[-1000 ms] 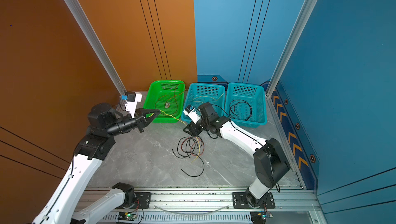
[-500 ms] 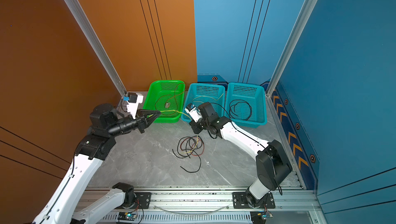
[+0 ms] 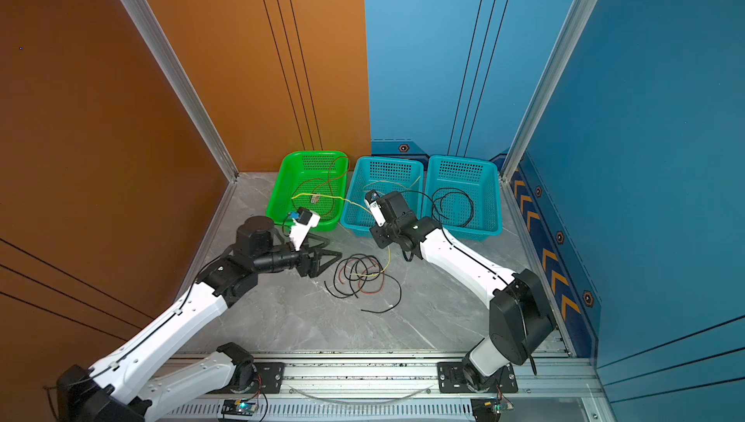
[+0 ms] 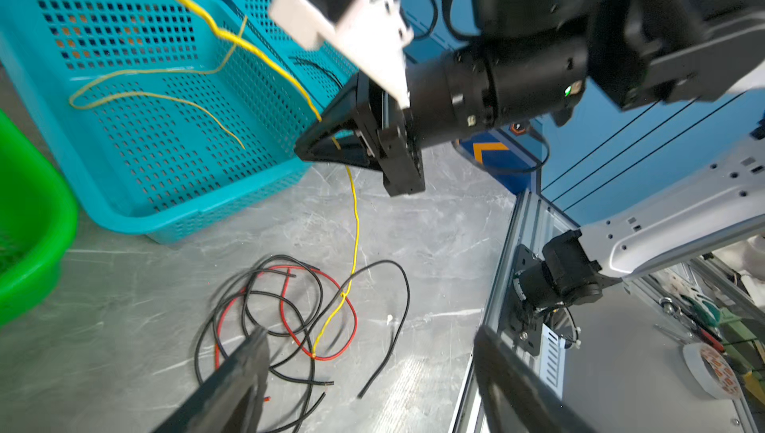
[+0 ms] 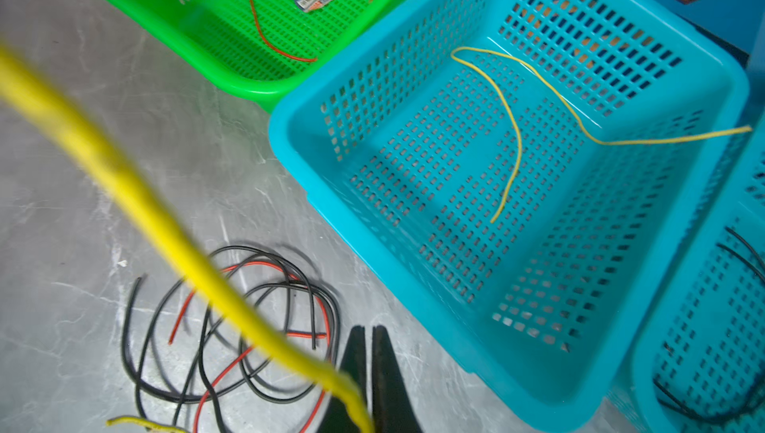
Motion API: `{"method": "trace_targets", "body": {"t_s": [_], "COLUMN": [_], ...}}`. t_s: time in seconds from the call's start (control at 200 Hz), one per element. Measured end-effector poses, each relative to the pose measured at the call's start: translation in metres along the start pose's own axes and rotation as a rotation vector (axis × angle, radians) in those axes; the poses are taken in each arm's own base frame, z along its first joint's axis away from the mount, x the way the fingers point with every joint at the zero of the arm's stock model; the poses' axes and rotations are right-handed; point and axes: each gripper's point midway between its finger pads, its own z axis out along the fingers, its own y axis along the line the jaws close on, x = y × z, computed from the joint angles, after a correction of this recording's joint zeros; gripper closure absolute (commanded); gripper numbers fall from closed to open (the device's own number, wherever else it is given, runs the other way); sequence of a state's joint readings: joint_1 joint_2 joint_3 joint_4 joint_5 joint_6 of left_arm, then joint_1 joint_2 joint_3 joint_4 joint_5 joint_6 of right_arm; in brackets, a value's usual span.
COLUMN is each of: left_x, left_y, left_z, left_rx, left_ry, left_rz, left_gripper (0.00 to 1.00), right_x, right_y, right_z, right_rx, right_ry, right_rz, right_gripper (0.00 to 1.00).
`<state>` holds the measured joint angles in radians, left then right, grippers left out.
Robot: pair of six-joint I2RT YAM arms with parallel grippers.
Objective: Untangle and sort cables by color
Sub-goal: Untie the cable.
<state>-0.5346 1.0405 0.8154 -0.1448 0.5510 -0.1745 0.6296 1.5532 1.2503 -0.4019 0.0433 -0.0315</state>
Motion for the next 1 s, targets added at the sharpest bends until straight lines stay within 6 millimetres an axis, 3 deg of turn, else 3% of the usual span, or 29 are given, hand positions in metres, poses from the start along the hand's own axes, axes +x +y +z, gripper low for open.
{"method": "trace_targets", "body": {"t_s": [0.21,0.361,0.581,0.831,0.926,1.001], "left_x": [0.036,0.052,0.063,0.09,0.108,0.119], "left_y": [0.007,0.018,0.034,0.036,0.038,0.04], "left_z": [0.044,0.062,0.087,0.124,0.138,0.148], "left_rx": [-0.018,-0.034,-0.05,-0.008,0.006,0.014], "left_ry": [0.078,0.081,0.068,0.099,0.131,0.152], "left_rz": [0.045,0.079,0.154,0.203,0.196,0.185], "left_gripper": [0.22,0.22,0.22,0.28,0.36,0.54], "right_x": [0.006,0.004,-0.01,-0.002,-0.001,-0.001], "right_y": [-0.022,-0.034,-0.032,-0.032,-0.033,-0.033], "right_z": [-0.007,-0.026,-0.059,-0.061,-0.061,-0.061], "right_rx": [0.067,0.084,0.043,0.019,0.015,0.011], "right_ry": [0.026,0.012,-0.062,-0.036,-0.031,-0.03], "right_rz": [0.063,0.107,0.16,0.197,0.208,0.212], "right_gripper": [1.0,1.0,1.0,1.0,1.0,1.0]}}
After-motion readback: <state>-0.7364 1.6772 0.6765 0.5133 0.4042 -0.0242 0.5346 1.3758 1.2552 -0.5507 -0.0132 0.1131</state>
